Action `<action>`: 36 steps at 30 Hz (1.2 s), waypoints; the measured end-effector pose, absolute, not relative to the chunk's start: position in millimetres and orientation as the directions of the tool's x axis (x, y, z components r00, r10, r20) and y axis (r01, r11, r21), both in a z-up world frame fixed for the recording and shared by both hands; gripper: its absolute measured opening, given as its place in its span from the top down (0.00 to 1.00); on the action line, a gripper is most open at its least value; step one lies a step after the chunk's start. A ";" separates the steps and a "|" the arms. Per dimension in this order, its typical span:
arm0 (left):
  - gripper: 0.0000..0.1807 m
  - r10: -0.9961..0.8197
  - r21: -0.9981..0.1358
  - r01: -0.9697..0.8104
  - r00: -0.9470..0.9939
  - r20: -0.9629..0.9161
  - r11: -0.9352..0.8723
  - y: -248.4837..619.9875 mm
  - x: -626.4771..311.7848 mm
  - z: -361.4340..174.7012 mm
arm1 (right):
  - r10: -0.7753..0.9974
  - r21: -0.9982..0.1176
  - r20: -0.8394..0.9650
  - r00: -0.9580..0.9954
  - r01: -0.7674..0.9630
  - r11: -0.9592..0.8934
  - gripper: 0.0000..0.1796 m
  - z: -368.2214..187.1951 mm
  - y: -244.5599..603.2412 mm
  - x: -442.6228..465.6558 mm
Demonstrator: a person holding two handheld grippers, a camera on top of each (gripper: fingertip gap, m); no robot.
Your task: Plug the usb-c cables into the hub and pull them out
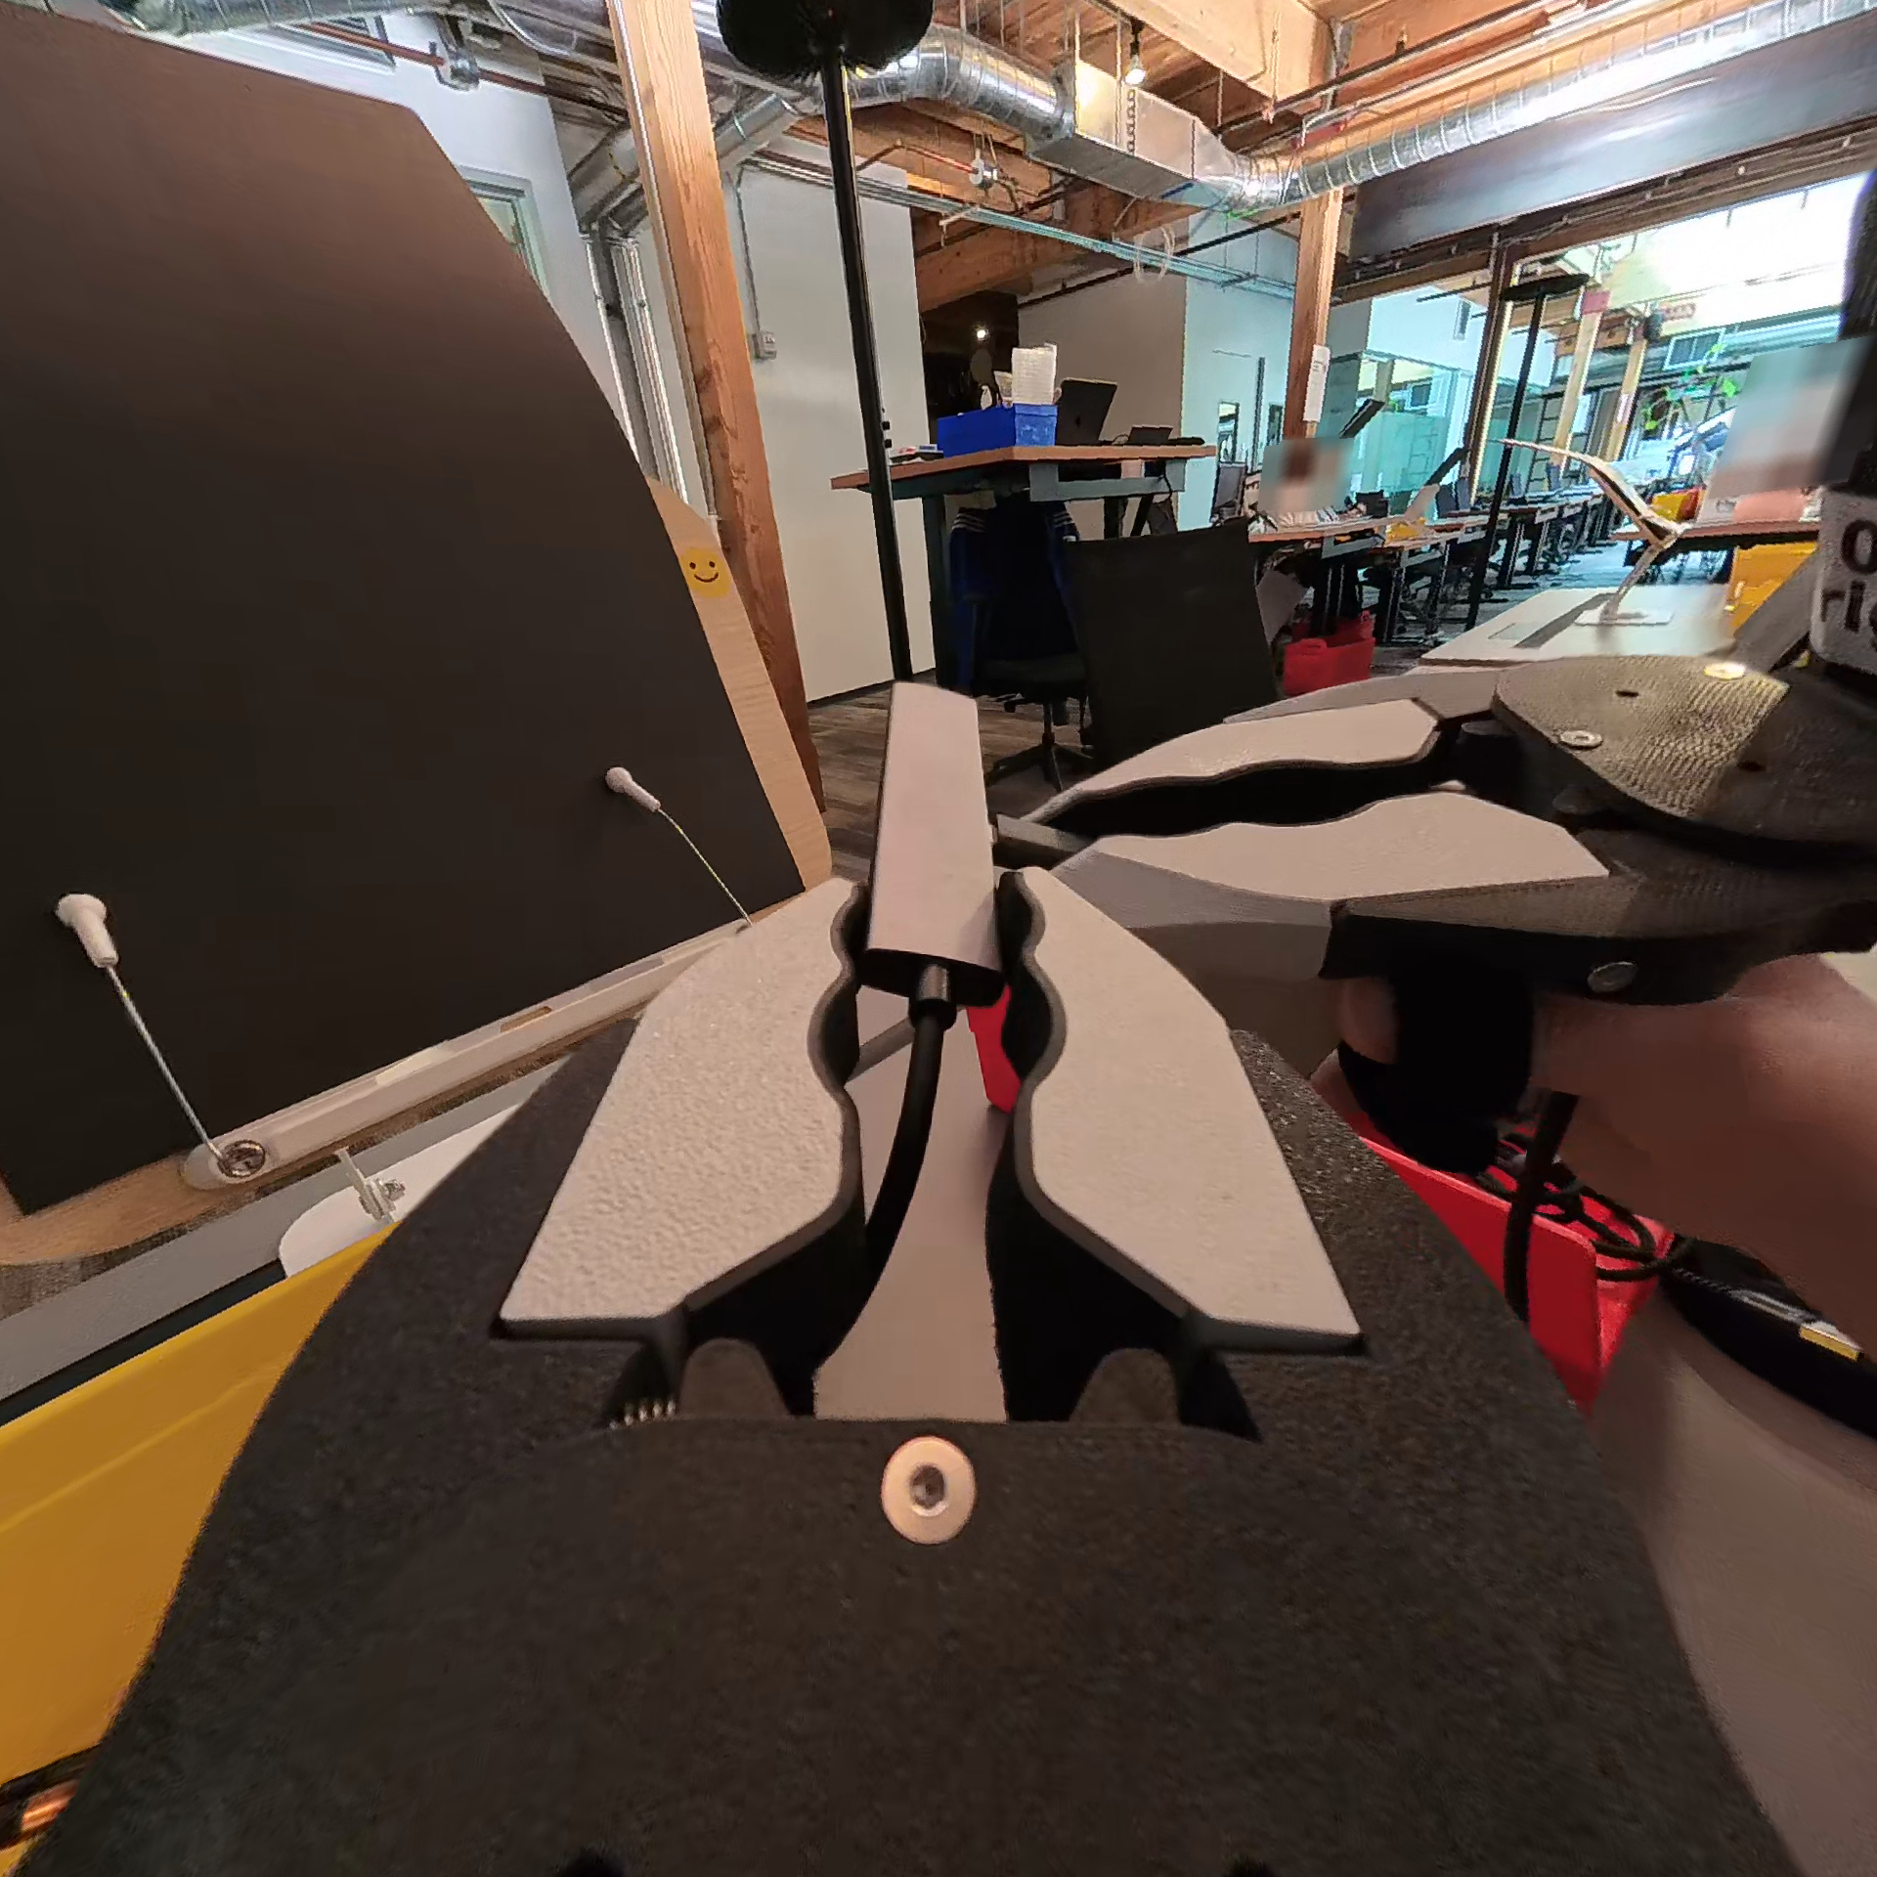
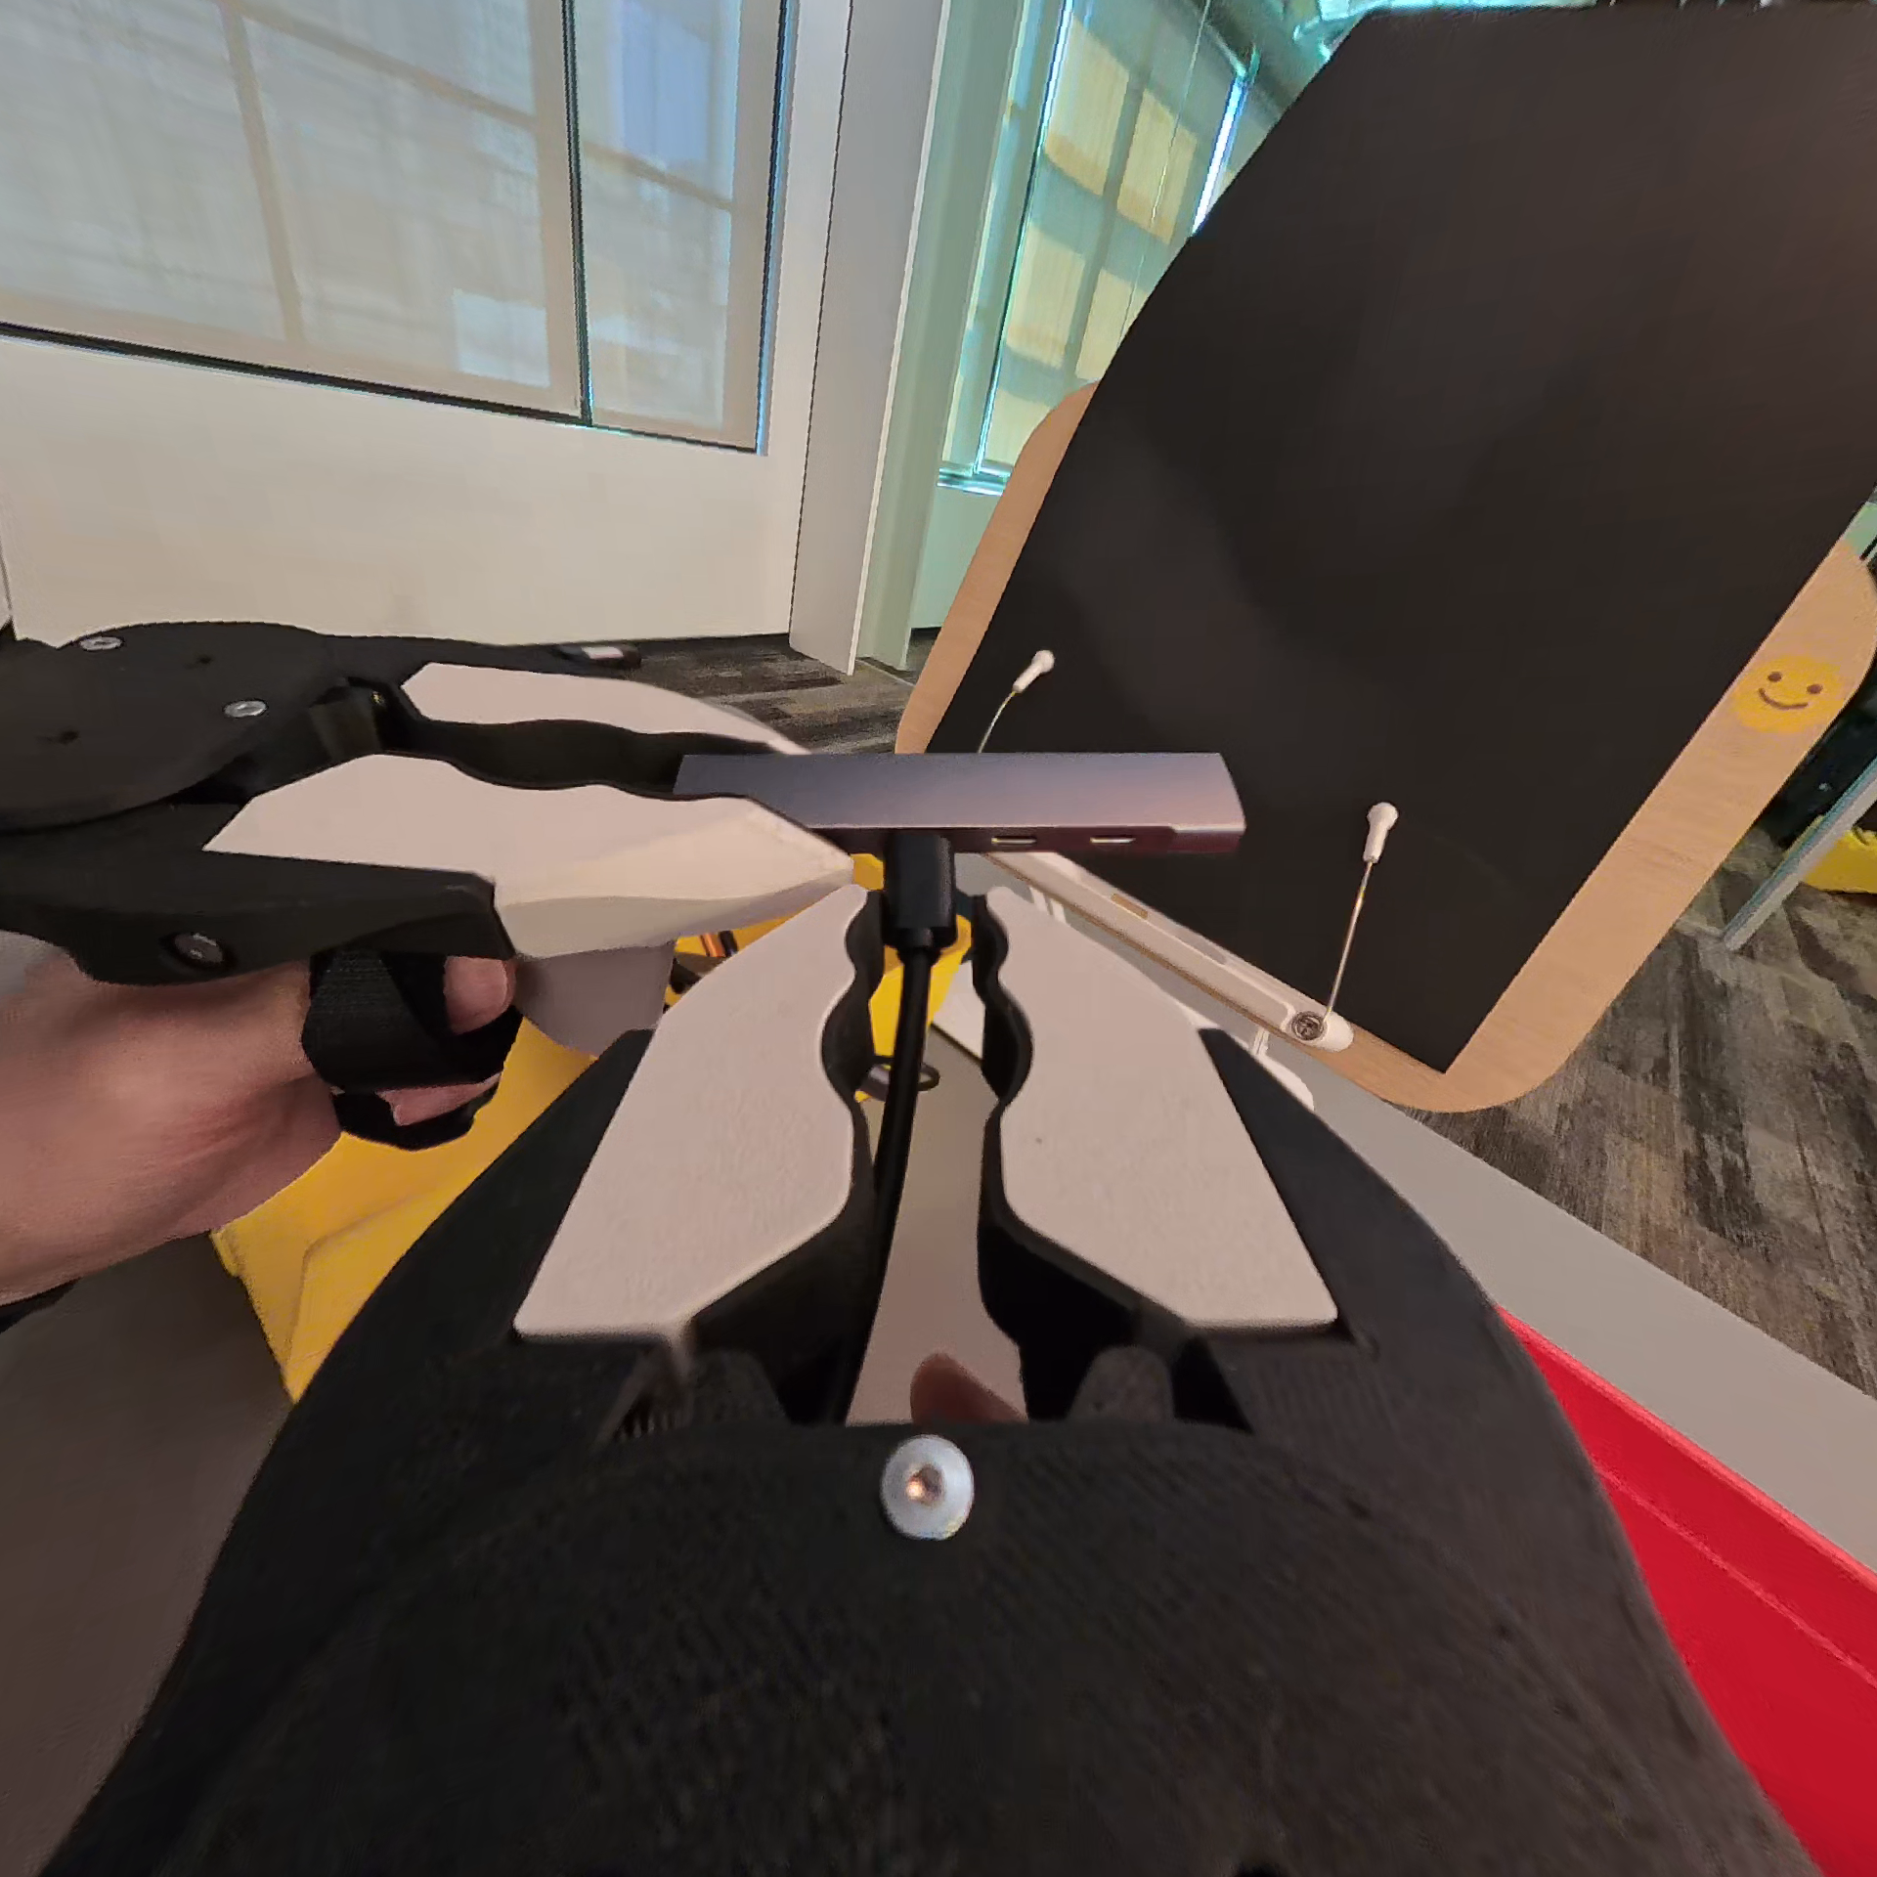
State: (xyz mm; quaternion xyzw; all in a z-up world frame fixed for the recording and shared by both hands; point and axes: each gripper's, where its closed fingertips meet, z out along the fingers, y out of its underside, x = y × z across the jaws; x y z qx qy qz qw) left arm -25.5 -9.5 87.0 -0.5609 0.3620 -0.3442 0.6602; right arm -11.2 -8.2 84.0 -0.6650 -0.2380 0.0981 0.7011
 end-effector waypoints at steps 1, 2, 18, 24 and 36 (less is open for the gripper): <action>0.87 -0.863 -0.991 0.050 0.499 -0.085 0.127 -9.1 -25.6 86.8 | 0.451 -0.978 0.211 0.867 0.183 0.104 0.92 83.7 -8.0 -12.0; 0.87 -0.866 -0.992 0.054 0.494 -0.075 0.116 -8.8 -25.6 86.5 | 0.445 -0.975 0.221 0.868 0.187 0.118 0.92 84.2 -8.2 -12.6; 0.87 -0.891 -0.995 0.081 0.454 -0.011 0.053 -9.5 -24.2 86.4 | 0.366 -0.938 0.315 0.876 0.227 0.263 0.93 88.7 -9.7 -11.4; 0.87 -0.874 -0.994 0.038 0.482 -0.069 0.099 -4.3 -24.5 87.0 | 0.356 -0.950 0.276 0.893 0.198 0.240 0.92 86.7 -4.6 -11.3; 0.86 -0.838 -0.981 -0.005 0.519 -0.171 0.196 -2.7 -26.7 95.8 | 0.337 -0.959 0.225 0.914 0.147 0.243 0.92 91.1 -5.7 -12.6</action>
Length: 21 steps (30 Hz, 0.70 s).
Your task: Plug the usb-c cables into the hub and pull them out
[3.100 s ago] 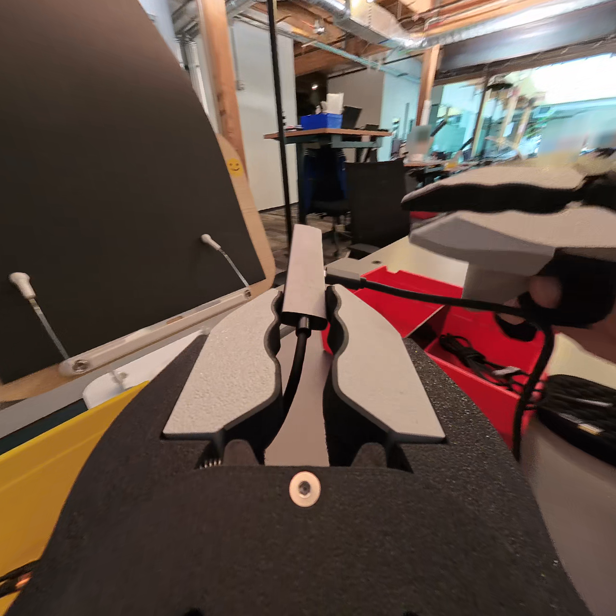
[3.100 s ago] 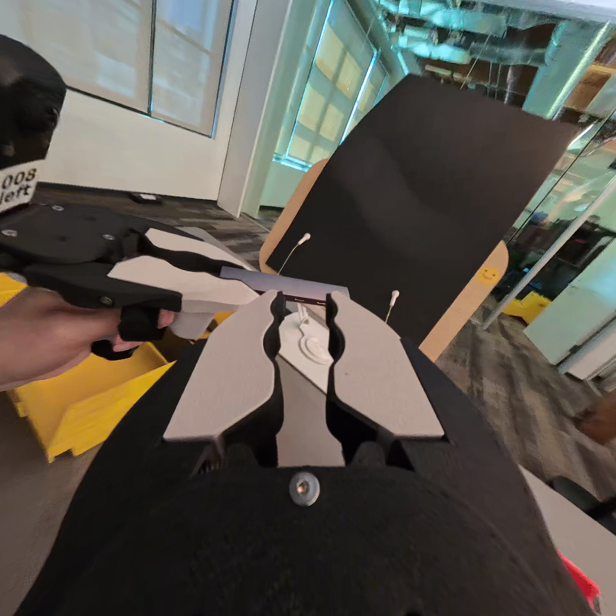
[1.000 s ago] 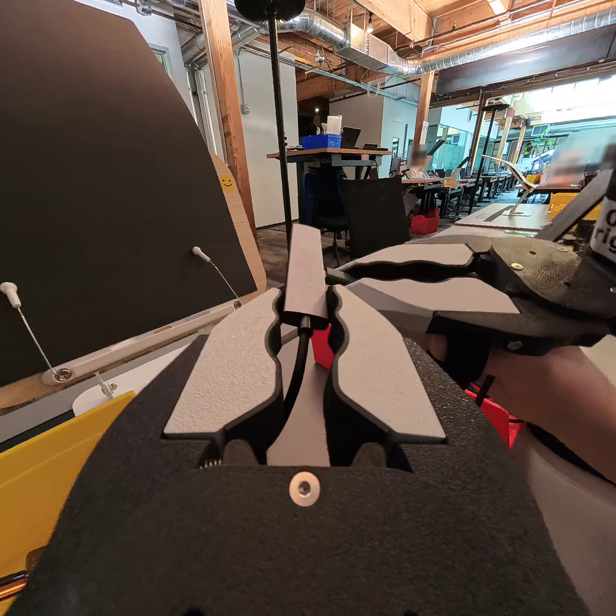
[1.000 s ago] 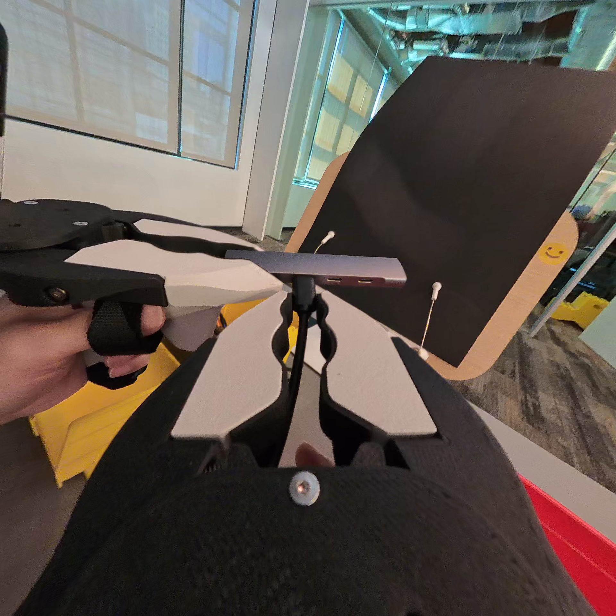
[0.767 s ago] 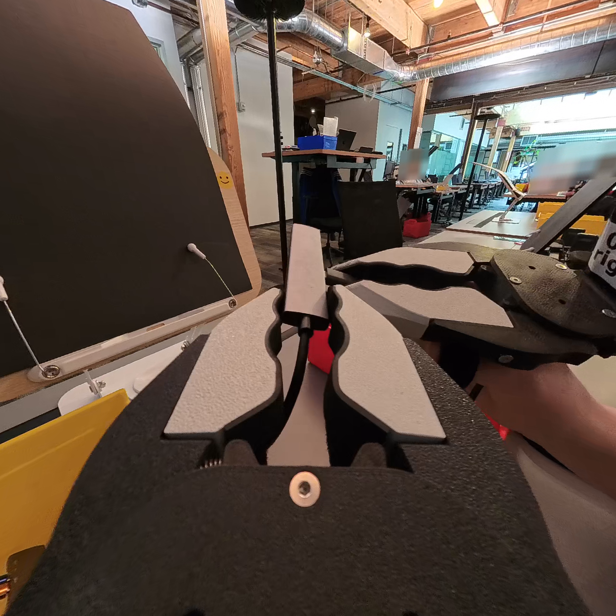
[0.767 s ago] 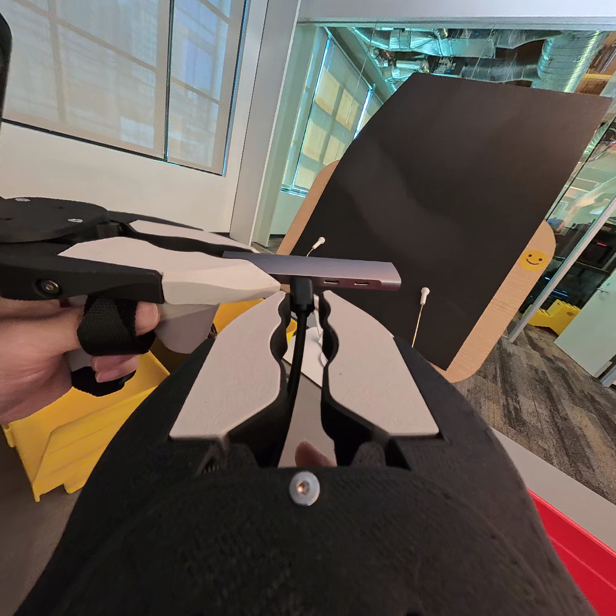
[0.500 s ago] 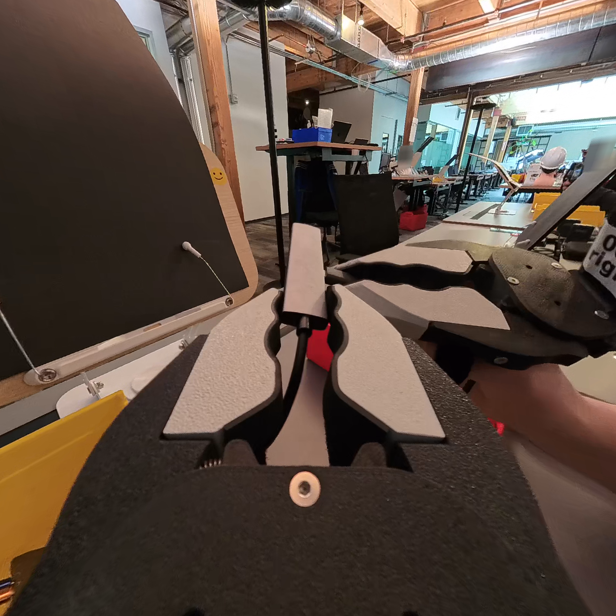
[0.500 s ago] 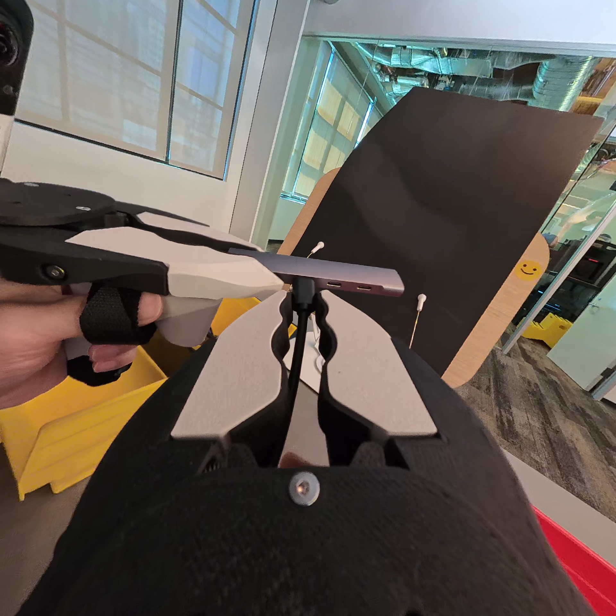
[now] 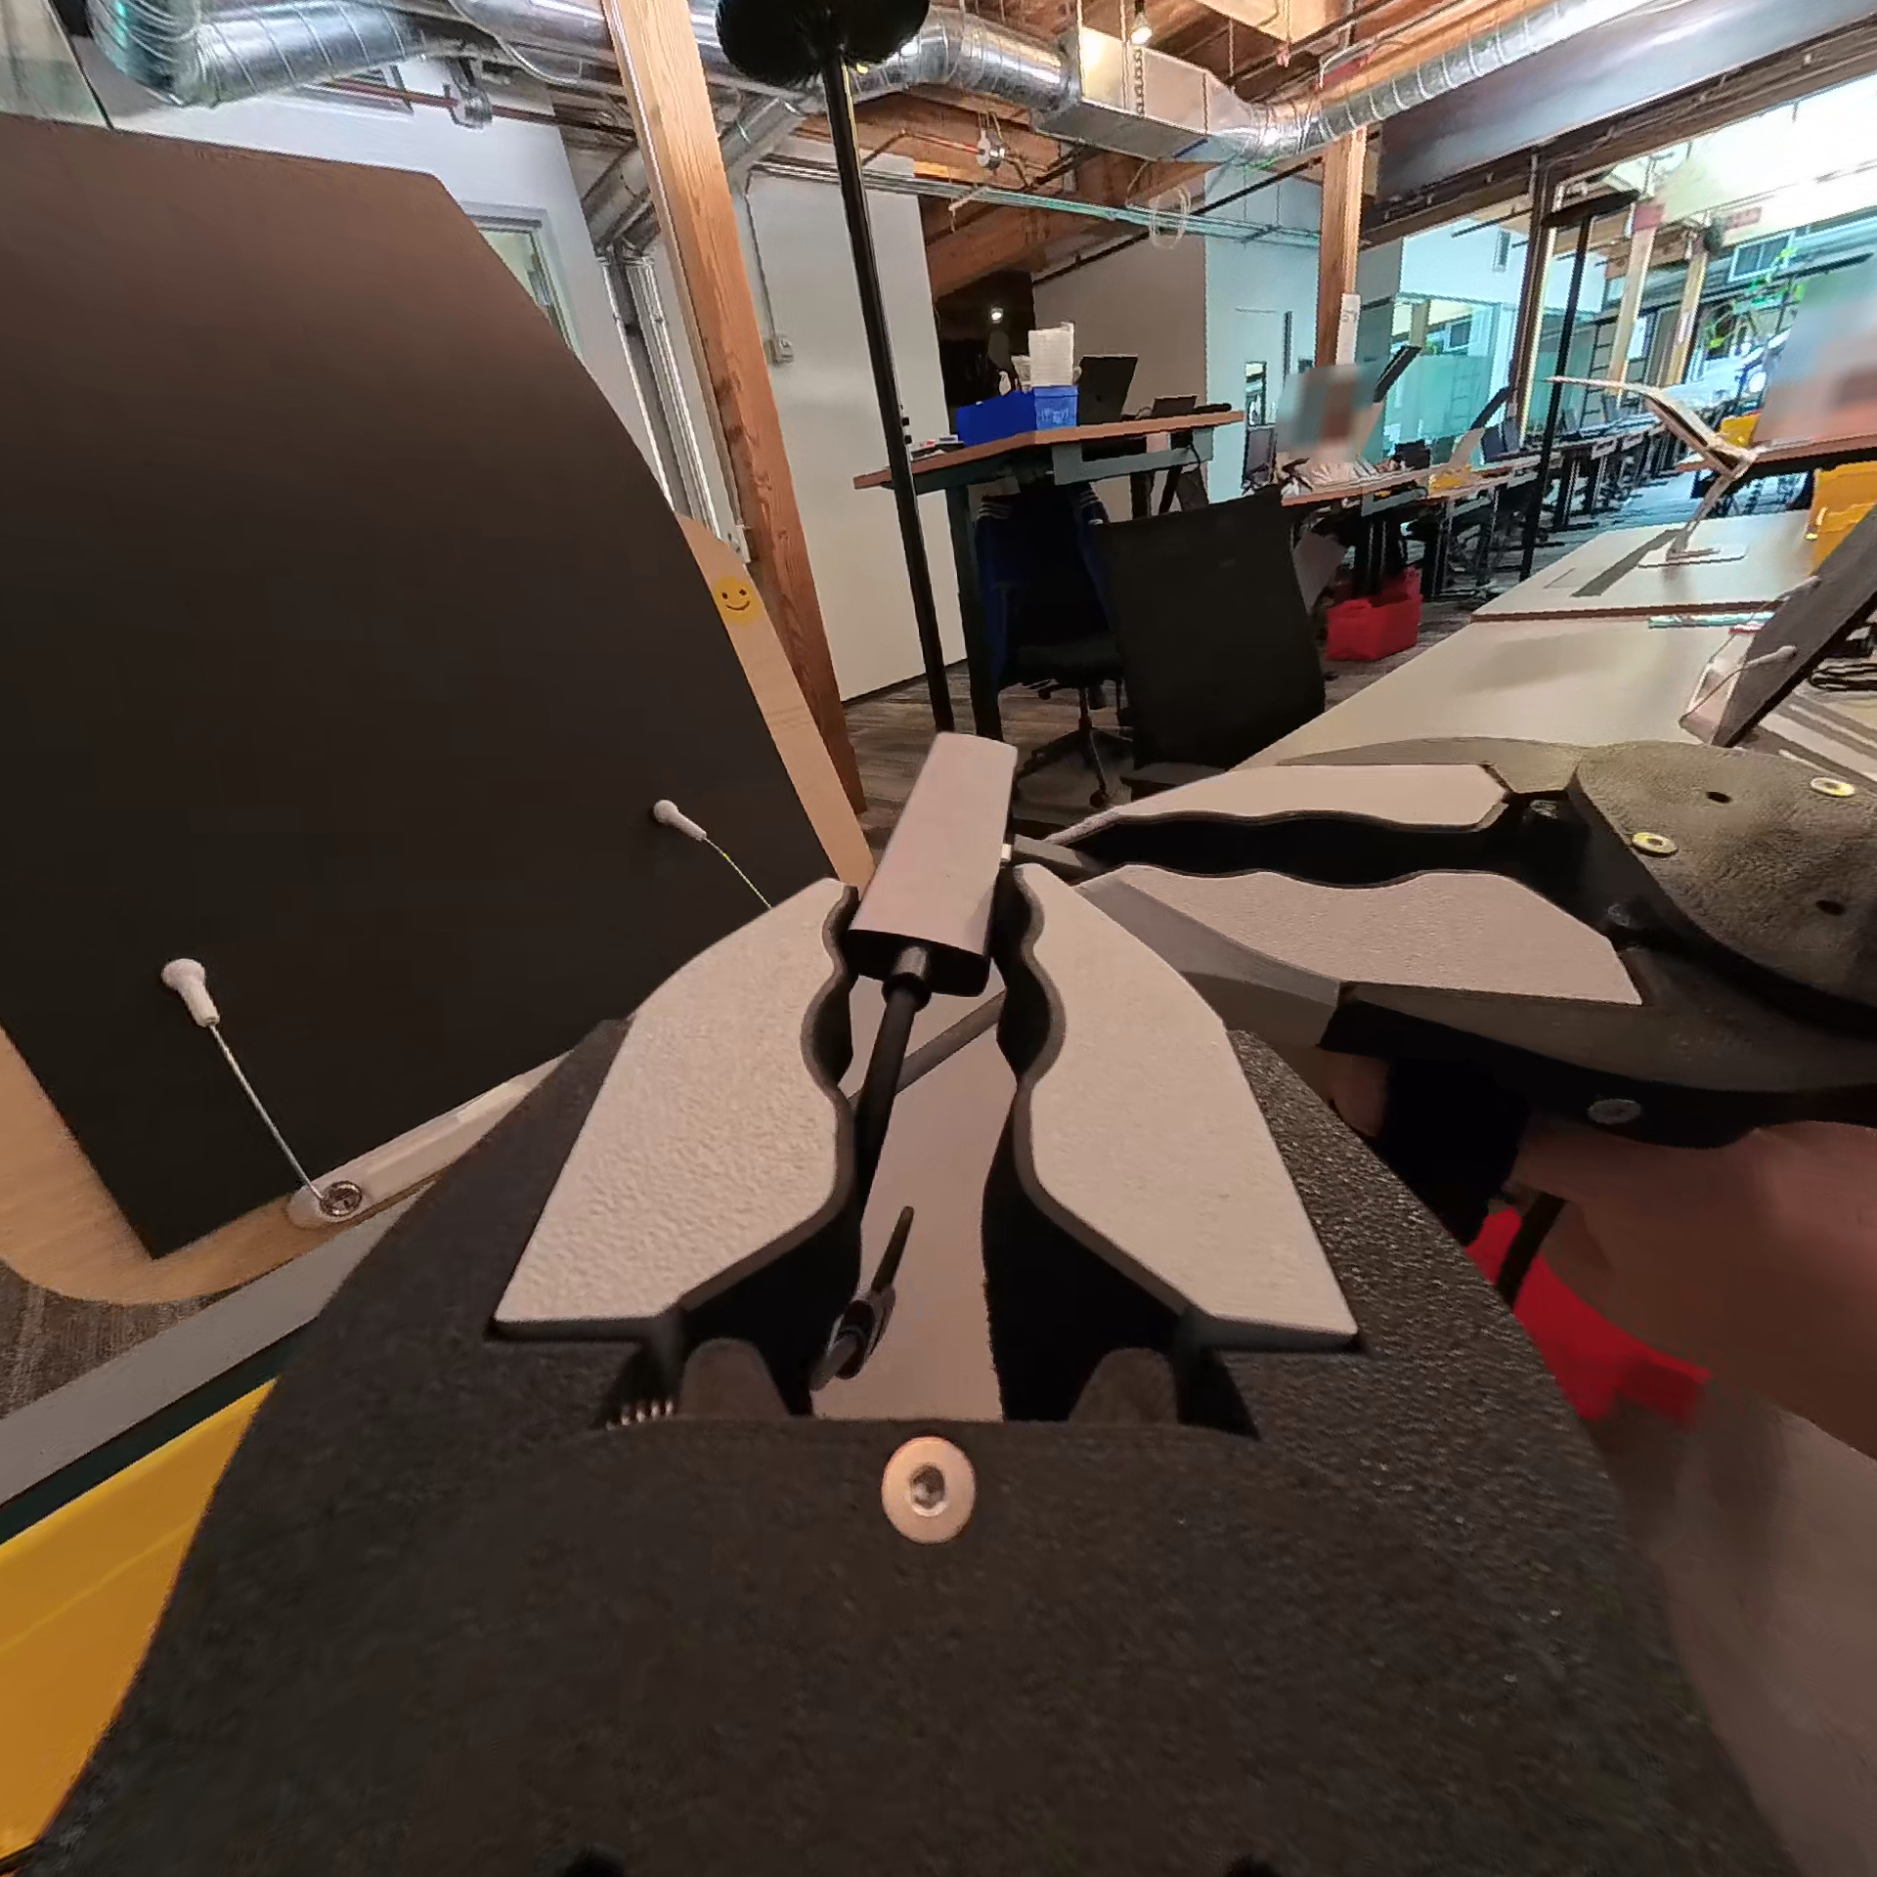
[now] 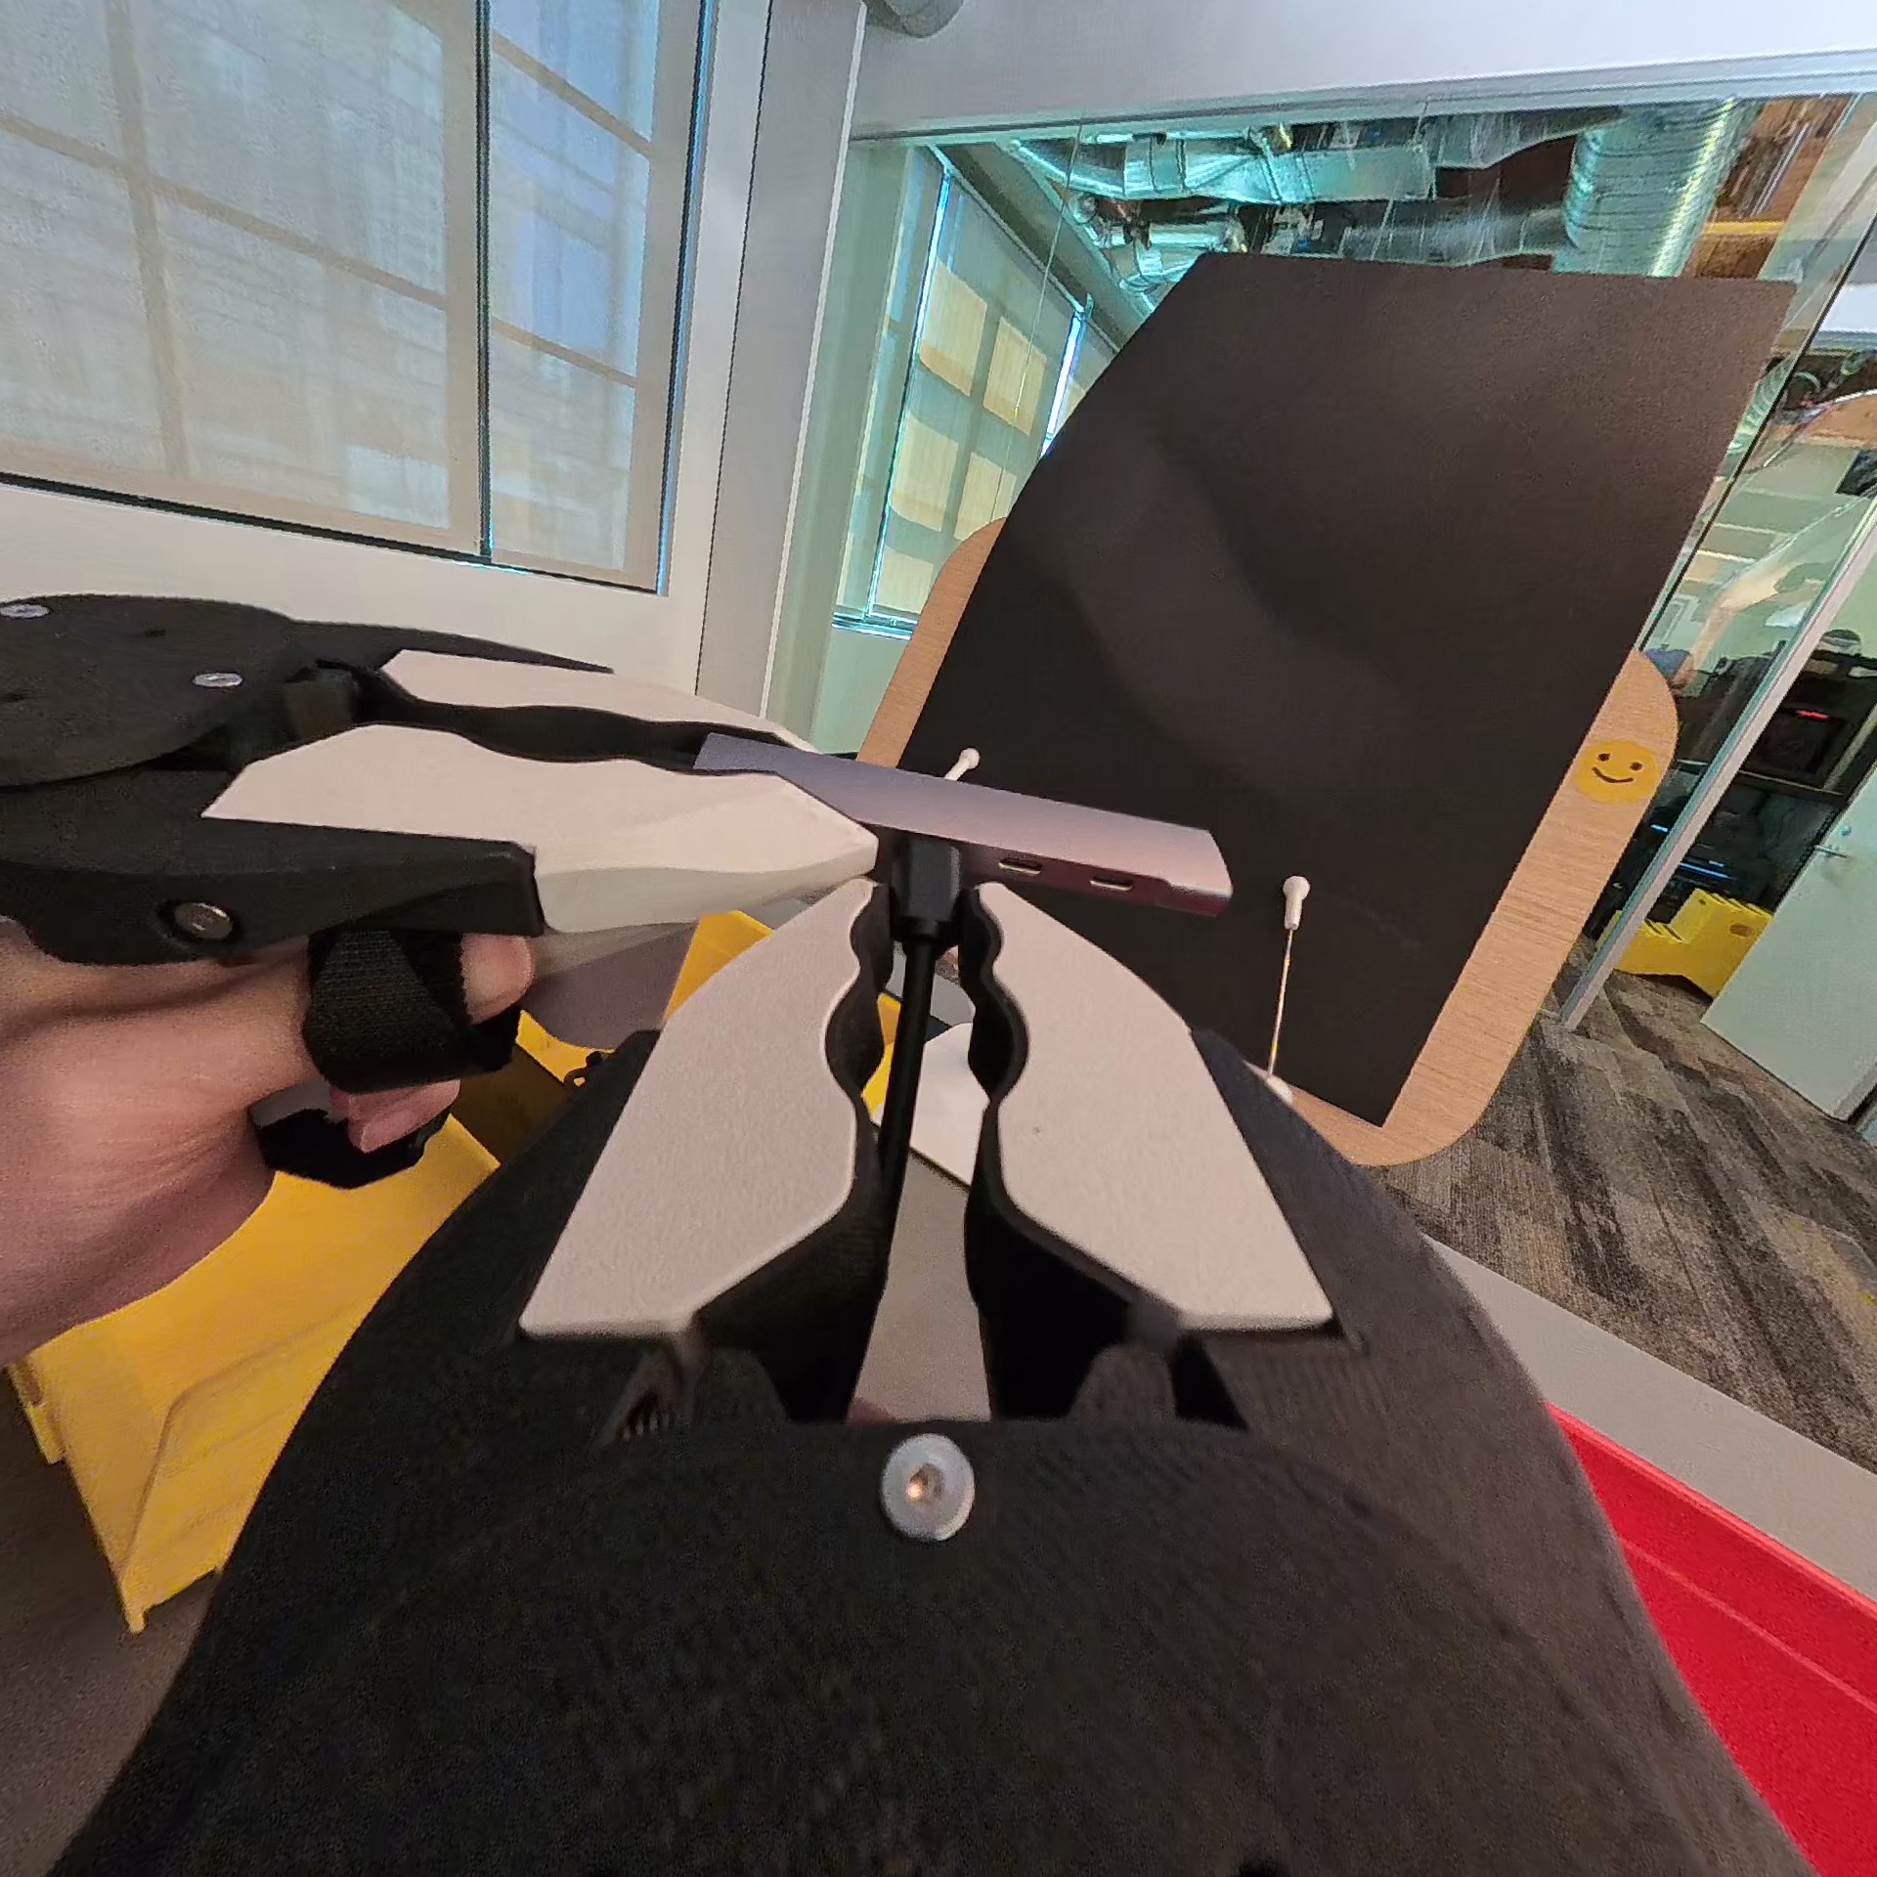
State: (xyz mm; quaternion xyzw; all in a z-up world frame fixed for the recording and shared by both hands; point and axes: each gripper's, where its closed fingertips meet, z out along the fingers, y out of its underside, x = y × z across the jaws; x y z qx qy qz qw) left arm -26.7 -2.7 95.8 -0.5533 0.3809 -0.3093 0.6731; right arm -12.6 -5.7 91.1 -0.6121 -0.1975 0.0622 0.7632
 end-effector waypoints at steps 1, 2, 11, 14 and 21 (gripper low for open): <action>0.86 -0.839 -0.980 -0.013 0.514 -0.179 0.201 -2.6 -26.6 95.6 | 0.340 -0.959 0.224 0.913 0.145 0.243 0.92 91.0 -5.8 -12.6; 0.86 -0.841 -0.979 -0.020 0.507 -0.186 0.204 -2.5 -26.6 95.5 | 0.346 -0.960 0.222 0.912 0.142 0.242 0.92 91.1 -6.2 -12.8; 0.86 -0.797 -0.965 -0.059 0.553 -0.244 0.255 -2.5 -25.6 96.4 | 0.301 -0.966 0.186 0.935 0.118 0.231 0.92 91.2 -5.7 -11.3; 0.86 -0.760 -0.948 -0.076 0.581 -0.293 0.308 -7.8 -26.9 101.9 | 0.311 -0.965 0.168 0.936 0.092 0.245 0.92 96.3 -10.9 -12.3; 0.86 -0.808 -0.961 -0.084 0.525 -0.266 0.262 -8.4 -29.3 104.7 | 0.351 -0.960 0.201 0.915 0.112 0.256 0.92 97.7 -14.4 -14.1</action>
